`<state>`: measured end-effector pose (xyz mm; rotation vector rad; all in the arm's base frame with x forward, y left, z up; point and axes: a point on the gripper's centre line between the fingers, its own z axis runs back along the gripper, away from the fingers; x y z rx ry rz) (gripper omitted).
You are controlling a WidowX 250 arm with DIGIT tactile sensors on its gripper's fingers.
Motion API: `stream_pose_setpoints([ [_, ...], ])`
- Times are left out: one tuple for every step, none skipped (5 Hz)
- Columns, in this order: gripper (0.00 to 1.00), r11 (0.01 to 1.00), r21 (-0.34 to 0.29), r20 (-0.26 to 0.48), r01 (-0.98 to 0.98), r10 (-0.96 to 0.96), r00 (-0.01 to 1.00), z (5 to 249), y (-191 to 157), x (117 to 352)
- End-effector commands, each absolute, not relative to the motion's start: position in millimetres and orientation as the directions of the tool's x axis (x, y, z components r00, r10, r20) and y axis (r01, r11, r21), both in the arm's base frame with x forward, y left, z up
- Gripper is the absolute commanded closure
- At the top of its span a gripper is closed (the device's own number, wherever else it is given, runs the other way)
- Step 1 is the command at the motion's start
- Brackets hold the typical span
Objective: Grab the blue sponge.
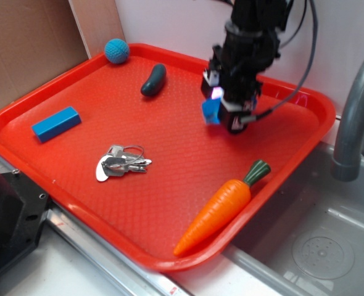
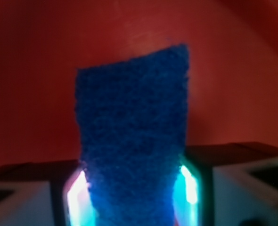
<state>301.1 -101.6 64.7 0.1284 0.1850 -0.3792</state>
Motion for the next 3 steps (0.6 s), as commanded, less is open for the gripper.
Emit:
stream_pose_setpoints([
  [1.00, 0.977, 0.210, 0.055, -0.023, 0.012, 0.998, 185, -127, 250],
  [1.00, 0.983, 0.183, 0.131, -0.001, -0.024, 0.991, 232, -125, 238],
  [1.00, 0.982, 0.190, 0.120, -0.005, -0.018, 0.993, 282, -122, 236],
])
